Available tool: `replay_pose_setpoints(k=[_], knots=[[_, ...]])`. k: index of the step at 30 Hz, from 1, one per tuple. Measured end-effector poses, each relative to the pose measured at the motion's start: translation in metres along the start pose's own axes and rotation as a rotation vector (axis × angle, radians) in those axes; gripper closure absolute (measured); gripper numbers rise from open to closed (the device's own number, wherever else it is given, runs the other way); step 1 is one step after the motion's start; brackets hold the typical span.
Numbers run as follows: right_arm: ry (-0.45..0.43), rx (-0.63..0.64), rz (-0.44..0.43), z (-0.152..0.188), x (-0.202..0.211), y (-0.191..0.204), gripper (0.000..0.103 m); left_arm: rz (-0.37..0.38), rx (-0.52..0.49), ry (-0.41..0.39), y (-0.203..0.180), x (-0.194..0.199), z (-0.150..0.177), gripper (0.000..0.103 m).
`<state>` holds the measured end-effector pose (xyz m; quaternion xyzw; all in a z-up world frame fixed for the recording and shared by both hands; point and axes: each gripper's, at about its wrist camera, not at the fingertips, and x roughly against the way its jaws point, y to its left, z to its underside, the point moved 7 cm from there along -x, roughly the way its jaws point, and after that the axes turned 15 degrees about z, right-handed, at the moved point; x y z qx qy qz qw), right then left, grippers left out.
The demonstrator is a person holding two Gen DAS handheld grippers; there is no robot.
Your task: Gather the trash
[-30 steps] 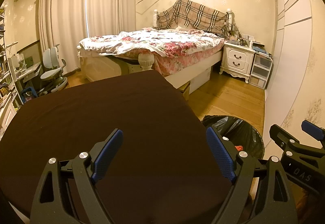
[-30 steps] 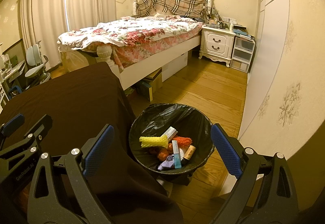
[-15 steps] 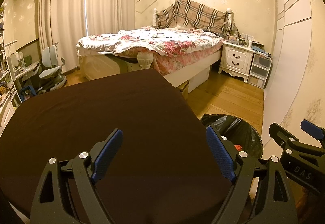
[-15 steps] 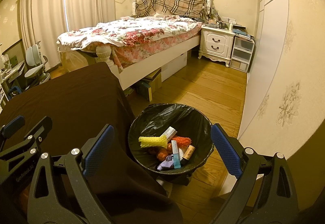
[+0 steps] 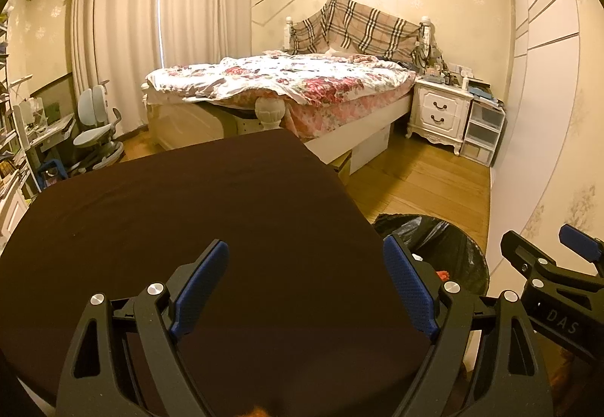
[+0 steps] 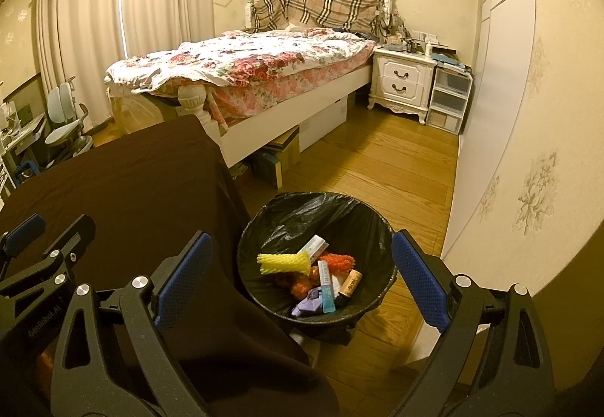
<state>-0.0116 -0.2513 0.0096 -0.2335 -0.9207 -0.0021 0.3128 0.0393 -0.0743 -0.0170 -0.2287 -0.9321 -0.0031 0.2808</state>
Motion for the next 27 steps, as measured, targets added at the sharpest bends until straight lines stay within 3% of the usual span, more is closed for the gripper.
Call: replay_pose_setpoints(k=[27], knots=[[0.001,0.010,-0.009,0.0009,-0.0019,-0.0004,0.009,-0.007,0.014,0.016,0.0062,-0.0008,-0.0052,0.019]])
